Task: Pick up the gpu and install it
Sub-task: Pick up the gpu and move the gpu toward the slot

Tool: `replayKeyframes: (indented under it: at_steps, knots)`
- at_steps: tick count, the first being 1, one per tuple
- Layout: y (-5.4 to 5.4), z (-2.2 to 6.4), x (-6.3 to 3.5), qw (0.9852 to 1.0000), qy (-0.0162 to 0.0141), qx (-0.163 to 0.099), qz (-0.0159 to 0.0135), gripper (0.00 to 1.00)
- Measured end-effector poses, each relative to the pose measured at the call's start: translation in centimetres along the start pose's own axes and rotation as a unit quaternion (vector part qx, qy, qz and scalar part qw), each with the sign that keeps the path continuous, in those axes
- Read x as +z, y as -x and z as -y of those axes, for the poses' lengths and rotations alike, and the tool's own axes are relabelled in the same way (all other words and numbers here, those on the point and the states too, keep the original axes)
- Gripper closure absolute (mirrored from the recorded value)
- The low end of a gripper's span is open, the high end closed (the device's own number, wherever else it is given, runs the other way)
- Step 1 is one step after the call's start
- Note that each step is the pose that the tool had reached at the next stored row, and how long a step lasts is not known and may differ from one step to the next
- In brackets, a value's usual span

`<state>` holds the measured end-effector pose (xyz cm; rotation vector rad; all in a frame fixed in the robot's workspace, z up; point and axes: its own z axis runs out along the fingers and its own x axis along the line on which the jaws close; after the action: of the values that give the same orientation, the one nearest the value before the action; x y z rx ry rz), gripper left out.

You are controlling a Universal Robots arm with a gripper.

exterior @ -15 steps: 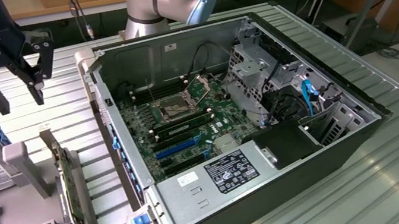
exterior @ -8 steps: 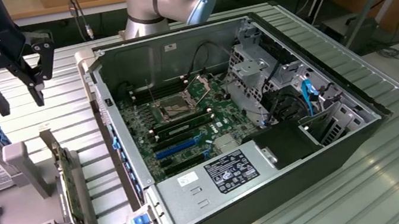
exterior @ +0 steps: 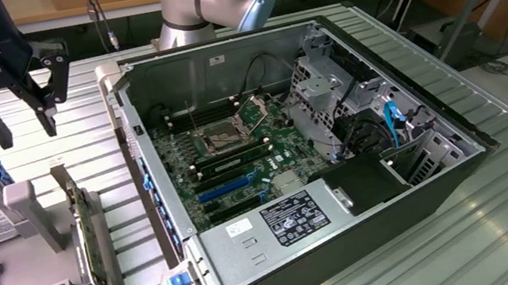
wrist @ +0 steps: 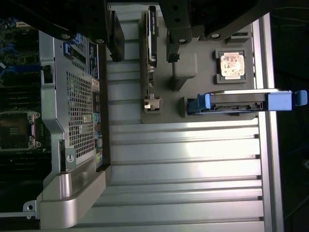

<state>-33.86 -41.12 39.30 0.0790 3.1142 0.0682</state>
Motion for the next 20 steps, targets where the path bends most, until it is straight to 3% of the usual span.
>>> replayKeyframes:
  at_steps: [20]
  knots:
    - [0.1, 1.28, -0.06, 1.0, 0.0, 0.0, 0.0, 0.52]
